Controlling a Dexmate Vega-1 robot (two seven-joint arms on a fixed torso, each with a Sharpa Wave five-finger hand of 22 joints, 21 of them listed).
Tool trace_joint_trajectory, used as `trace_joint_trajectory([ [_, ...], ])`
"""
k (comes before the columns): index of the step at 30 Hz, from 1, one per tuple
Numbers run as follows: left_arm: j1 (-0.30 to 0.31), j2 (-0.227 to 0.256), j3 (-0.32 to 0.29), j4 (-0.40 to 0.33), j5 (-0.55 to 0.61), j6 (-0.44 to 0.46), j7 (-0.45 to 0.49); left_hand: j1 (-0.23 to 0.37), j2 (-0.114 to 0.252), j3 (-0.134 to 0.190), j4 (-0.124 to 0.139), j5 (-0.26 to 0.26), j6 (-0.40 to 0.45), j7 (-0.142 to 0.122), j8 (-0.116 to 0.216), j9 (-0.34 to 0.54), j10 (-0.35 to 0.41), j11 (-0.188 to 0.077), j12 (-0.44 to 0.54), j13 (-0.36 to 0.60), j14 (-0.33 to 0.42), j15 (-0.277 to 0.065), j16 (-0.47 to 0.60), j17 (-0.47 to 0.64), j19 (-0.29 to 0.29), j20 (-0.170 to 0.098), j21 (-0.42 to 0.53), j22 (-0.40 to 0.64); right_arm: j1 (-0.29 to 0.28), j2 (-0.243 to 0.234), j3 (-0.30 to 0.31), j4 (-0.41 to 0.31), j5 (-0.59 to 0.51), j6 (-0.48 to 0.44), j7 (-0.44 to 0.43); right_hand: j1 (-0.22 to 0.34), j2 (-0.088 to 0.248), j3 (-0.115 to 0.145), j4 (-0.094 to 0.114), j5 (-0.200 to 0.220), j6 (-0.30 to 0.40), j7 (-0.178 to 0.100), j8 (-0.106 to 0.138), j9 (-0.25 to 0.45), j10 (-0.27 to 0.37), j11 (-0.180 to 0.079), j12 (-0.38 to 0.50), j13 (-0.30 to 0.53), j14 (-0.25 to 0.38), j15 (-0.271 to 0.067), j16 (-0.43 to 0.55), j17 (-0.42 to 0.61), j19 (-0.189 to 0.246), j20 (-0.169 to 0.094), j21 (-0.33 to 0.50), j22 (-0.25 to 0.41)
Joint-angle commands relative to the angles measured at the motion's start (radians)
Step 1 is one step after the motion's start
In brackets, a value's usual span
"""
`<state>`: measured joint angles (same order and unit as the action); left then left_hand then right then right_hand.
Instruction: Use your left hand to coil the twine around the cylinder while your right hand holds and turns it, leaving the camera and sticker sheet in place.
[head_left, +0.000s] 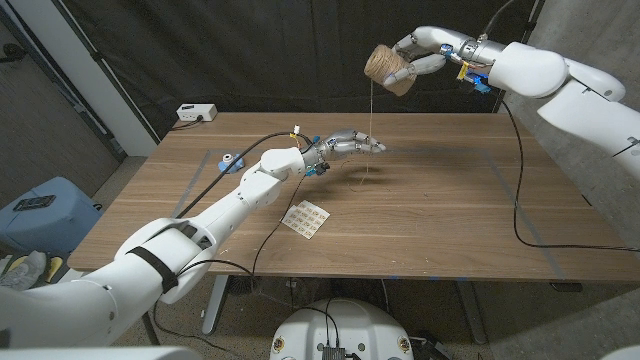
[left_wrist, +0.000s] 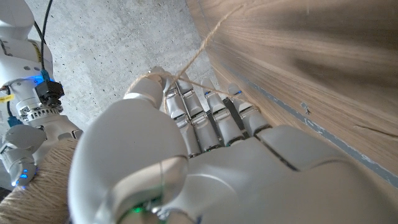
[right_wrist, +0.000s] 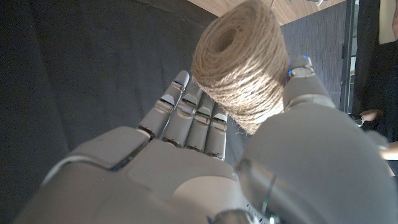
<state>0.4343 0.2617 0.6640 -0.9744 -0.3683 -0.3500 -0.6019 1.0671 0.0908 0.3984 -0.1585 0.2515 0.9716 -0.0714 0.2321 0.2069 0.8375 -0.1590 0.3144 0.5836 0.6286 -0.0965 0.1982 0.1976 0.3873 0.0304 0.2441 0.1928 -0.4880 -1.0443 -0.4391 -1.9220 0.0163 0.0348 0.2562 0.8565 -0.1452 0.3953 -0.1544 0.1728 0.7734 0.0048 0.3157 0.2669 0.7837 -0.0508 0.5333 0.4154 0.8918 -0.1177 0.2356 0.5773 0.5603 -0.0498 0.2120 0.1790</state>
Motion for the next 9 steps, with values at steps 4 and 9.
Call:
trace_joint_trajectory([
  [4,0.039,0.034,0.008,-0.109,-0.01,0.045,0.001,0.001,0.006,0.008,-0.002,0.001,0.001,-0.004,0.0,0.003,0.003,0.001,-0.003,0.004,-0.002,0.003,0.001,0.002,-0.001,0.001,0.003,0.004,-0.001,-0.001,-0.013,0.001,-0.003,-0.013,-0.013,0.139,0.15,-0.002,-0.002,0.006,0.075,-0.071,0.002,0.006,0.08,-0.072,0.003,0.005,0.01,-0.109,-0.004,0.002,-0.007,-0.017,-0.001,0.004],
  [9,0.059,0.054,0.01,-0.164,-0.017,0.068,0.005,0.001,0.006,0.009,-0.002,0.001,0.001,-0.001,0.0,0.003,0.002,0.0,-0.003,0.004,-0.003,0.003,0.001,0.002,-0.001,0.002,0.003,0.004,-0.002,0.0,-0.015,0.002,-0.003,-0.014,-0.015,0.14,0.15,-0.001,-0.003,0.006,0.076,-0.071,0.001,0.006,0.079,-0.072,0.003,0.005,0.01,-0.11,-0.004,0.003,-0.008,-0.016,-0.001,0.004],
])
